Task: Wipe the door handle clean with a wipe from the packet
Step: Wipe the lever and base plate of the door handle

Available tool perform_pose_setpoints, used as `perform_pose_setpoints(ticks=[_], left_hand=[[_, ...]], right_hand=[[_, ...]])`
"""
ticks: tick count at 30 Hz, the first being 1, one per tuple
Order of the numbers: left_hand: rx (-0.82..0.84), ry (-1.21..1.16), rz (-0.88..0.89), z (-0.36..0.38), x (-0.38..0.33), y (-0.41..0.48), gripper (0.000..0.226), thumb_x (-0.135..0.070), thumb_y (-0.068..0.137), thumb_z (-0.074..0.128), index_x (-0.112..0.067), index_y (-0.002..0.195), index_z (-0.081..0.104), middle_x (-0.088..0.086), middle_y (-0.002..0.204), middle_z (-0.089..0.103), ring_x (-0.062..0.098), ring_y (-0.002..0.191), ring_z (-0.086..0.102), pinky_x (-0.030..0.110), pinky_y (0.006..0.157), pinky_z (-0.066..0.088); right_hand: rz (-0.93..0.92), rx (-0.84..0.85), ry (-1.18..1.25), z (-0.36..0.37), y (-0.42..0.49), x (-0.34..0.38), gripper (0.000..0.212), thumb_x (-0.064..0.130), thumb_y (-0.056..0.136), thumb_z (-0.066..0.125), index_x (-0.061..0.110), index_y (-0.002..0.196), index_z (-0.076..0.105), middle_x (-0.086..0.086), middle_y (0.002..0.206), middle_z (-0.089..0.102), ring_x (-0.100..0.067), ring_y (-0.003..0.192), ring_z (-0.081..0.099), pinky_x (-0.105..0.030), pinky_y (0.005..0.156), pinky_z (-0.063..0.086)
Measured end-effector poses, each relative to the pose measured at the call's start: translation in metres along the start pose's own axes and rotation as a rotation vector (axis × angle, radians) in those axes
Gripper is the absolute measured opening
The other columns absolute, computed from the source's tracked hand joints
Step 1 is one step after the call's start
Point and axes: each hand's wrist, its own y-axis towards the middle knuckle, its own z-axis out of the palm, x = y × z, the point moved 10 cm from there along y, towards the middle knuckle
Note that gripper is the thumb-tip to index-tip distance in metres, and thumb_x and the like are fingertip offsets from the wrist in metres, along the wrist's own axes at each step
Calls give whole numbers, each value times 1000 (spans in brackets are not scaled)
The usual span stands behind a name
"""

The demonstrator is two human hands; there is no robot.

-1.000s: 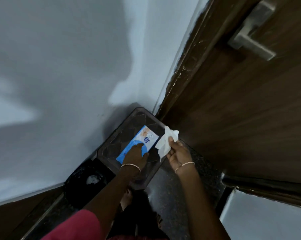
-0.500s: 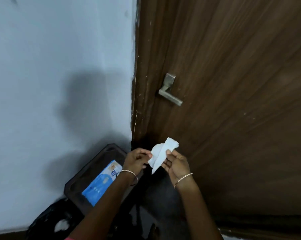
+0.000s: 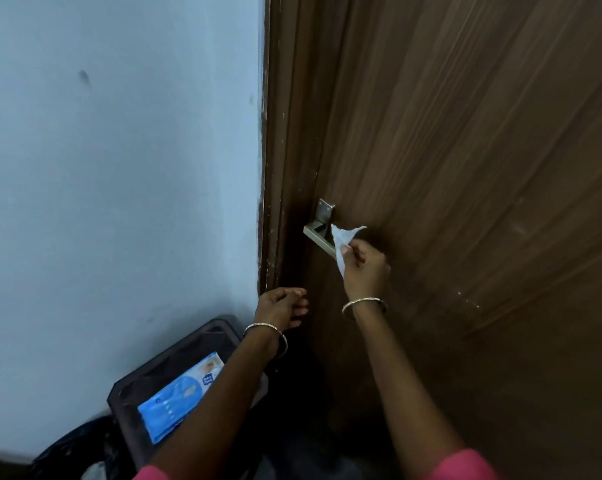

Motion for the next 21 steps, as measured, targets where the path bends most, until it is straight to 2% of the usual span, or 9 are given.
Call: perform_pose_setpoints(ticks=[2, 3, 5, 7, 10, 12, 15, 19, 21], left_hand=[[-20, -12, 4, 0, -6, 7, 16, -18, 97, 60, -18, 87, 73, 0, 77, 73, 13, 68, 67, 26, 60, 54], [-22, -20, 4, 0, -9, 11, 16, -17, 97, 60, -18, 87, 72, 0, 78, 72, 13, 69, 67, 26, 61, 53], [-26, -32, 4, 2, -12, 19, 17, -16, 97, 59, -18, 87, 72, 2, 80, 72, 15, 72, 67, 27, 62, 54], [-35, -38, 5, 2, -15, 29, 16, -16, 97, 60, -17, 88, 72, 2, 82, 73, 17, 74, 67, 27, 61, 53], [-41, -53, -8, 1, -20, 46, 16, -15, 97, 59, -17, 88, 72, 4, 82, 72, 16, 73, 67, 26, 60, 53], [-47, -63, -19, 2, -25, 59, 16, -13, 97, 59, -16, 87, 72, 6, 83, 72, 18, 73, 67, 26, 60, 52], [-80, -113, -25, 0, -34, 77, 19, -10, 97, 57, -12, 83, 70, 12, 83, 69, 23, 72, 65, 29, 62, 50], [-83, -195, -68, 1, -44, 97, 28, -28, 100, 56, -3, 102, 69, 14, 87, 70, 26, 74, 65, 31, 63, 52], [-75, -163, -68, 2, -48, 103, 25, -30, 99, 57, -7, 101, 68, 10, 86, 72, 22, 71, 67, 28, 59, 53]], right_hand=[[1, 63, -84, 22, 5, -2, 15, 8, 90, 67, 5, 101, 77, -13, 95, 79, -28, 88, 73, -11, 68, 35], [16, 85, -118, 31, 6, -6, 18, 8, 91, 66, 6, 106, 77, -14, 101, 78, -29, 94, 73, -11, 72, 38], [31, 94, -152, 42, 7, -11, 24, 3, 93, 63, 10, 111, 76, -12, 110, 77, -27, 103, 72, -21, 85, 51], [-43, 81, -190, 50, 12, -9, 29, 1, 92, 62, 14, 113, 76, -8, 117, 75, -25, 108, 71, -29, 92, 54], [-236, 156, -387, 79, 21, 0, 33, 4, 95, 57, 17, 122, 72, -6, 127, 71, -28, 108, 70, -36, 85, 54], [-371, 192, -565, 102, 23, 11, 37, 3, 94, 51, 13, 125, 69, -11, 129, 69, -32, 106, 69, -37, 84, 54], [-525, 143, -728, 120, 18, 31, 41, 7, 85, 43, 7, 108, 77, -13, 112, 76, -28, 87, 73, -32, 72, 58], [-591, 135, -698, 124, 12, 27, 31, 5, 86, 60, 7, 113, 75, -9, 122, 73, -26, 91, 71, -34, 70, 58], [-546, 126, -638, 111, 11, 17, 36, 3, 80, 72, 7, 116, 73, -8, 123, 72, -24, 91, 70, -35, 69, 60]])
